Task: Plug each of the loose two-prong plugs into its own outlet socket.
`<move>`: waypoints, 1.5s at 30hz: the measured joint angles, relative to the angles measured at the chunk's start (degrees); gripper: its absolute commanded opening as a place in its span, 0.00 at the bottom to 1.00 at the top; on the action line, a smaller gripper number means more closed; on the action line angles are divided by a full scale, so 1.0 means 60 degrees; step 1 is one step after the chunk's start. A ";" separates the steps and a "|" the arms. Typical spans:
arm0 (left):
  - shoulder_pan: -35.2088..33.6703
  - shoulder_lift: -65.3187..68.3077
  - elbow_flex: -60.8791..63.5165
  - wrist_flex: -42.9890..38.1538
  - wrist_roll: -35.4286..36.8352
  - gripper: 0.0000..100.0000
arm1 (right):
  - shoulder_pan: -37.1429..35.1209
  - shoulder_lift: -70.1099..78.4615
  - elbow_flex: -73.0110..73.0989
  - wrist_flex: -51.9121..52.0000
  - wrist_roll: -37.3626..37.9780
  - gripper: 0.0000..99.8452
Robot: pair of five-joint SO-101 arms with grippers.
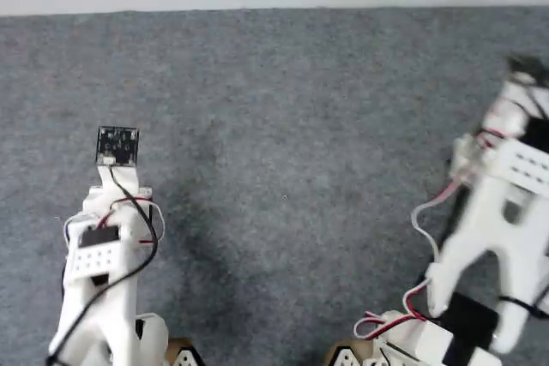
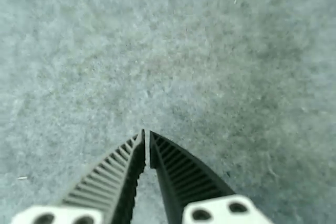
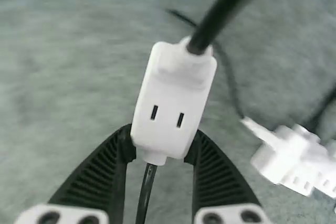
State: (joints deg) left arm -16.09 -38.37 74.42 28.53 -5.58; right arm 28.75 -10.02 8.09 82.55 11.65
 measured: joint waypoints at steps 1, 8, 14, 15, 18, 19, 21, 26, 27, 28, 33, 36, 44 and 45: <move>0.0000 -0.0308 0.0205 0.0000 -0.0015 0.02 | 0.0440 -0.0044 0.0396 -0.0425 0.0088 0.01; 0.0015 -0.1260 0.0674 0.0117 -0.0029 0.02 | 0.3136 -0.0073 0.2813 -0.3546 0.0777 0.01; 0.0703 -0.2007 0.1026 0.0938 -0.0381 0.02 | 0.3971 0.0747 0.3692 -0.5773 0.1289 0.02; 0.0747 -0.2198 0.1172 0.0967 -0.0484 0.02 | 0.3971 0.0938 0.3692 -0.5949 0.1333 0.04; 0.0762 -0.3018 0.1670 0.1011 -0.0601 0.02 | 0.3941 0.1480 0.3692 -0.6110 0.1377 0.15; 0.0777 -0.3355 0.1875 0.1011 -0.0615 0.02 | 0.3883 0.1553 0.3678 -0.6110 0.1392 0.19; 0.0806 -0.4073 0.2286 0.1011 -0.0615 0.02 | 0.3707 0.1568 0.3604 -0.5832 0.1392 0.20; 0.0791 -0.5934 0.2960 0.1348 -0.0615 0.02 | 0.3619 0.1304 0.2901 -0.4454 0.0147 0.03; 0.0791 -0.6227 0.3018 0.1538 -0.0615 0.02 | 0.3619 0.1084 0.2799 -0.4190 -0.0308 0.00; 0.0791 -0.6535 0.3092 0.1744 -0.0615 0.02 | 0.3619 0.0806 0.2755 -0.3897 -0.0689 0.01; 0.0791 -0.7927 0.3546 0.2432 -0.0615 0.02 | 0.3546 -0.0864 0.2828 -0.2564 -0.1040 0.01; 0.0791 -0.8703 0.3766 0.2784 -0.0630 0.02 | 0.3502 -0.2007 0.3619 -0.2418 -0.1070 0.01; 0.1158 -1.0608 0.3795 0.4777 -0.0630 0.02 | 0.2549 -0.5055 0.8117 -0.4454 0.0161 0.01; 0.1172 -1.0740 0.3795 0.4996 -0.0645 0.02 | 0.2432 -0.5377 0.8777 -0.4747 0.0381 0.01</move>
State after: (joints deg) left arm -9.05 -102.81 97.19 58.51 -9.45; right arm 43.34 -42.29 60.75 54.07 13.93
